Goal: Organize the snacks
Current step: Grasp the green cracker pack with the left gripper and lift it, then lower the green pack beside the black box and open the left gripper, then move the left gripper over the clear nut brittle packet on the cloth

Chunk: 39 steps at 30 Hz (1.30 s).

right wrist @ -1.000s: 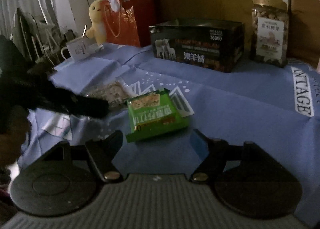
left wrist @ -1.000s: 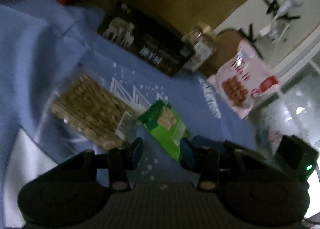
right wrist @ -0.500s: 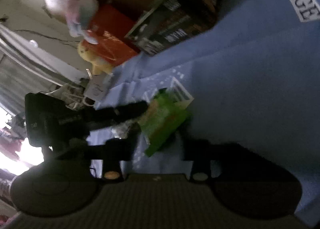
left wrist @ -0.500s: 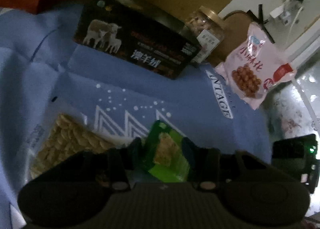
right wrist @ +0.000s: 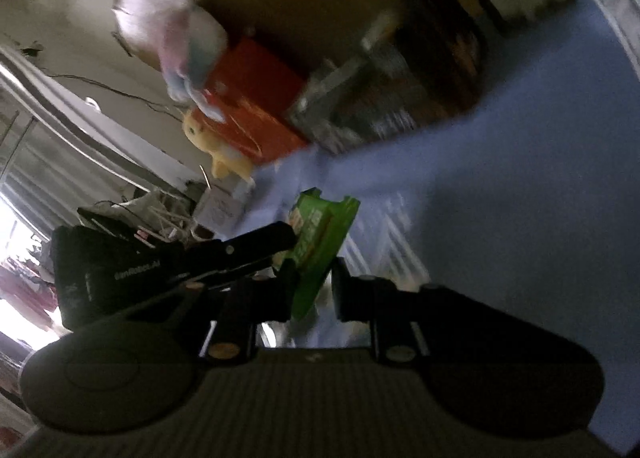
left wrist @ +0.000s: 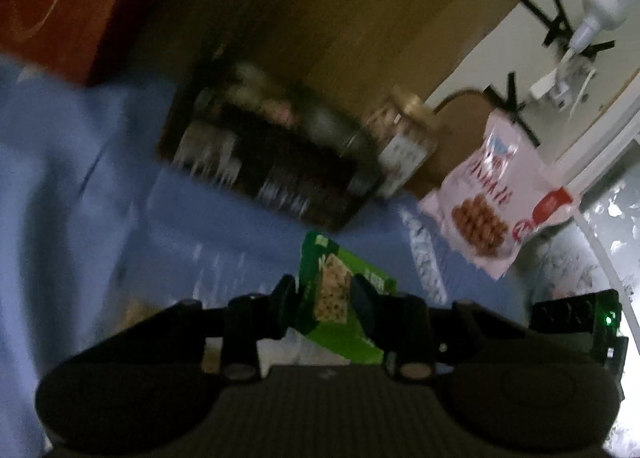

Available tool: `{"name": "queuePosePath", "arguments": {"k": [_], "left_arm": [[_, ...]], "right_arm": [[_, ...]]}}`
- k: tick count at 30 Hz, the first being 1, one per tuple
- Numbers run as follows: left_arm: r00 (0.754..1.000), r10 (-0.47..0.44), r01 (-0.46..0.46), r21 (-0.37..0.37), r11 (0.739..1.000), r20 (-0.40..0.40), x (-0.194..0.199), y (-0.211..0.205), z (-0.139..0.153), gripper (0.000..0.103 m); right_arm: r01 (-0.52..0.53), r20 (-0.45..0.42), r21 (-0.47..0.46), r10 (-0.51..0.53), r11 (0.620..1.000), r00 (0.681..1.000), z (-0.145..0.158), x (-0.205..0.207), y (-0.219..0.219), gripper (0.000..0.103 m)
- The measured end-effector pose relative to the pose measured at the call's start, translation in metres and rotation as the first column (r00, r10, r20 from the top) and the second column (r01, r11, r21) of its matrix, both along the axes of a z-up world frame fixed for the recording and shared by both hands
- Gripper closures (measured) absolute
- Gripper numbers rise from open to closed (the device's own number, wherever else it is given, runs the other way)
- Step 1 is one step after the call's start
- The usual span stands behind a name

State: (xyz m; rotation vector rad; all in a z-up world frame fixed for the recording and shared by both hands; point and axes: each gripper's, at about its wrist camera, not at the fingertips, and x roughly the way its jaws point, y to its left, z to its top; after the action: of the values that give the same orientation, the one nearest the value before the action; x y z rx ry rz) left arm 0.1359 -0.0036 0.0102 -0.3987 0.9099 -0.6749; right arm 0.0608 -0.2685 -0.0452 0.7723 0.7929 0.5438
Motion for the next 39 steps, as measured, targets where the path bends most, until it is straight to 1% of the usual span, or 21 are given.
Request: {"name": "queuePosePath", "arguments": {"k": [2, 4, 5, 6, 7, 9, 10, 11, 12, 13, 14, 15, 16, 18, 21, 25, 27, 30, 32, 35, 39], "left_arm": [[0.999, 0.002, -0.002, 0.005, 1.000, 0.042, 0.018, -0.010, 0.018, 0.071], [0.995, 0.008, -0.010, 0.023, 1.000, 0.099, 0.040, -0.024, 0.033, 0.067], [0.993, 0.016, -0.019, 0.030, 0.999, 0.118, 0.051, -0.031, 0.037, 0.064], [0.991, 0.033, -0.039, 0.041, 0.998, 0.132, 0.065, -0.040, 0.039, 0.058], [0.989, 0.046, -0.054, 0.053, 0.997, 0.139, 0.073, -0.046, 0.038, 0.056], [0.984, 0.090, -0.107, 0.106, 0.989, 0.152, 0.088, -0.057, 0.033, 0.054], [0.981, 0.113, -0.132, 0.118, 0.984, 0.157, 0.088, -0.056, 0.031, 0.055], [0.979, 0.129, -0.147, 0.109, 0.983, 0.160, 0.086, -0.052, 0.029, 0.055], [0.977, 0.134, -0.150, 0.088, 0.985, 0.165, 0.081, -0.046, 0.026, 0.055], [0.975, 0.139, -0.155, 0.077, 0.985, 0.174, 0.072, -0.037, 0.025, 0.055], [0.972, 0.147, -0.163, 0.078, 0.984, 0.184, 0.064, -0.029, 0.024, 0.055], [0.969, 0.154, -0.170, 0.072, 0.983, 0.192, 0.055, -0.020, 0.023, 0.055], [0.967, 0.161, -0.178, 0.068, 0.982, 0.196, 0.047, -0.013, 0.021, 0.055], [0.962, 0.190, -0.207, 0.071, 0.976, 0.195, 0.028, 0.006, 0.016, 0.055], [0.958, 0.231, -0.249, 0.093, 0.964, 0.170, -0.003, 0.031, 0.004, 0.055], [0.956, 0.261, -0.277, 0.120, 0.953, 0.135, -0.038, 0.063, -0.005, 0.055], [0.955, 0.267, -0.284, 0.137, 0.949, 0.128, -0.052, 0.078, -0.008, 0.055], [0.956, 0.269, -0.286, 0.172, 0.943, 0.117, -0.067, 0.095, -0.012, 0.055], [0.958, 0.262, -0.280, 0.184, 0.942, 0.115, -0.074, 0.101, -0.013, 0.055], [0.956, 0.255, -0.280, 0.193, 0.940, 0.143, -0.082, 0.102, -0.009, 0.055], [0.955, 0.209, -0.258, 0.242, 0.935, 0.212, -0.090, 0.087, -0.002, 0.055]], "right_arm": [[0.023, 0.062, -0.033, -0.021, 0.999, 0.998, 0.017, 0.013, -0.002, 0.082], [0.055, 0.131, -0.062, -0.047, 0.997, 0.990, 0.034, 0.029, -0.005, 0.082], [0.077, 0.162, -0.073, -0.065, 0.994, 0.985, 0.039, 0.039, -0.007, 0.082], [0.110, 0.197, -0.092, -0.091, 0.990, 0.976, 0.043, 0.050, -0.008, 0.081], [0.159, 0.240, -0.129, -0.125, 0.979, 0.963, 0.046, 0.059, -0.008, 0.077], [0.295, 0.337, -0.242, -0.205, 0.924, 0.919, 0.047, 0.075, -0.005, 0.067], [0.352, 0.372, -0.295, -0.233, 0.888, 0.899, 0.044, 0.081, -0.003, 0.065], [0.394, 0.386, -0.311, -0.264, 0.865, 0.884, 0.039, 0.083, -0.004, 0.065], [0.429, 0.397, -0.276, -0.305, 0.860, 0.866, 0.032, 0.080, -0.010, 0.065], [0.442, 0.398, -0.232, -0.330, 0.867, 0.856, 0.025, 0.076, -0.016, 0.065], [0.435, 0.382, -0.220, -0.333, 0.873, 0.862, 0.020, 0.074, -0.021, 0.065], [0.409, 0.375, -0.241, -0.304, 0.880, 0.876, 0.019, 0.076, -0.021, 0.065], [0.401, 0.390, -0.265, -0.283, 0.877, 0.876, 0.018, 0.075, -0.021, 0.065], [0.420, 0.411, -0.274, -0.290, 0.865, 0.865, 0.021, 0.072, -0.020, 0.065], [0.401, 0.410, -0.239, -0.282, 0.884, 0.867, 0.023, 0.065, -0.013, 0.065], [0.365, 0.435, -0.246, -0.234, 0.898, 0.869, 0.031, 0.056, 0.005, 0.064], [0.321, 0.413, -0.251, -0.199, 0.913, 0.889, 0.033, 0.053, 0.015, 0.062], [0.224, 0.342, -0.256, -0.129, 0.940, 0.931, 0.031, 0.051, 0.031, 0.062], [0.180, 0.317, -0.270, -0.089, 0.946, 0.944, 0.029, 0.044, 0.041, 0.062], [0.143, 0.291, -0.302, -0.052, 0.942, 0.955, 0.027, 0.027, 0.049, 0.062], [0.152, 0.255, -0.352, -0.062, 0.923, 0.965, 0.024, 0.003, 0.054, 0.061]]}}
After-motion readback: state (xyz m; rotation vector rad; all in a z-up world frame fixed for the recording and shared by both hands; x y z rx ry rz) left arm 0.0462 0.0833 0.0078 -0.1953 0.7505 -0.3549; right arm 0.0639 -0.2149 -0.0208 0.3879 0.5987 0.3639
